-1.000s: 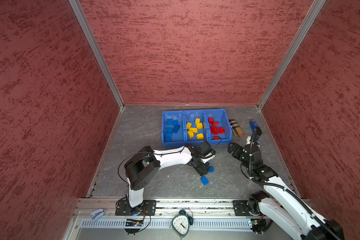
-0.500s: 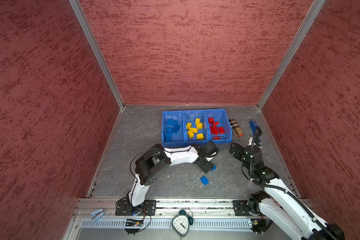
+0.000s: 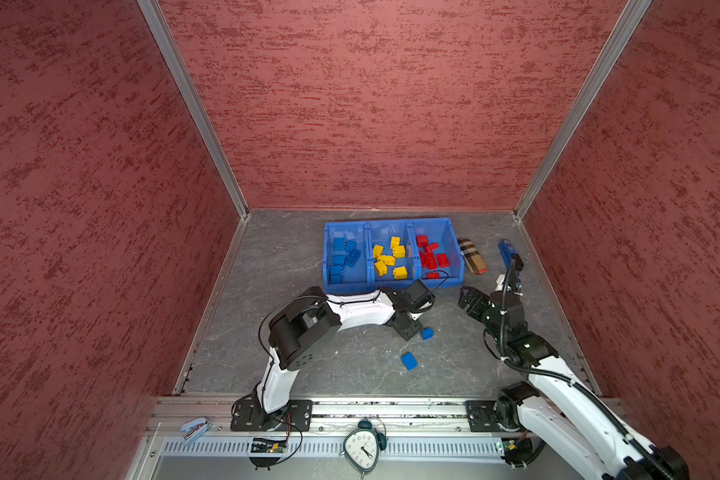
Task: Sort the legos into containers by color
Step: 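Move the left gripper back to the pile and grasp another blue brick, then carry the blue brick over the blue-brick compartment and open the left gripper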
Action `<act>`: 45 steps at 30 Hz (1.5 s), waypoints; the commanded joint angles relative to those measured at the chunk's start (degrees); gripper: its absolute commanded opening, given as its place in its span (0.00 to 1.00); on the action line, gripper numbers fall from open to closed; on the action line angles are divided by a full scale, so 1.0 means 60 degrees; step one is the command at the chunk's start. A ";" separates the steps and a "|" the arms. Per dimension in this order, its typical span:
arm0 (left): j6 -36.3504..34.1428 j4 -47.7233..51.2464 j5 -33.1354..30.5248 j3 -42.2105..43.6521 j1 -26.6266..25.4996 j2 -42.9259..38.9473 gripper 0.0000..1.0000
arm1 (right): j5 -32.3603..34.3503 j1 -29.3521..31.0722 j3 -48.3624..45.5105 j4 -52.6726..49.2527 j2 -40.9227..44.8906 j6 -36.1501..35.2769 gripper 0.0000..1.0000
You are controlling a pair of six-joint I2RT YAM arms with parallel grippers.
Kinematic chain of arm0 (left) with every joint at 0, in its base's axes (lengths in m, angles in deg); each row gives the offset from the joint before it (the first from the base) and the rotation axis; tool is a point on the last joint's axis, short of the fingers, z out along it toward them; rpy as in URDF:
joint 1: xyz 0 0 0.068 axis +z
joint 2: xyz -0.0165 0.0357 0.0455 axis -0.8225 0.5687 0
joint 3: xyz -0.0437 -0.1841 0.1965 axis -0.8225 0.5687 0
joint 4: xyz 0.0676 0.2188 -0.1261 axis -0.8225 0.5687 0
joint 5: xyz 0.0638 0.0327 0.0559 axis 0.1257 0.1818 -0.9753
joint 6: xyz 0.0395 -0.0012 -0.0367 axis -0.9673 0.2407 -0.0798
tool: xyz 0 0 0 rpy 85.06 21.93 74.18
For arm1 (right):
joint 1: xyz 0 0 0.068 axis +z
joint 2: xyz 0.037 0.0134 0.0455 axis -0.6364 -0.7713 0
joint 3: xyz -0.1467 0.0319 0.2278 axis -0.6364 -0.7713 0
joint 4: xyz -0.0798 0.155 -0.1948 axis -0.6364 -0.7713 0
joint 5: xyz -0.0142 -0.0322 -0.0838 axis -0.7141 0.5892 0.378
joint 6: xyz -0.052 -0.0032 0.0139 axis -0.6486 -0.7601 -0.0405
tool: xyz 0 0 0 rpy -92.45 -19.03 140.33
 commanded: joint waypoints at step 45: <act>0.3458 0.0564 -0.1459 -0.1604 0.5017 -0.0964 0.45 | -0.0946 0.1398 0.1125 0.2076 -0.1303 -0.0164 0.99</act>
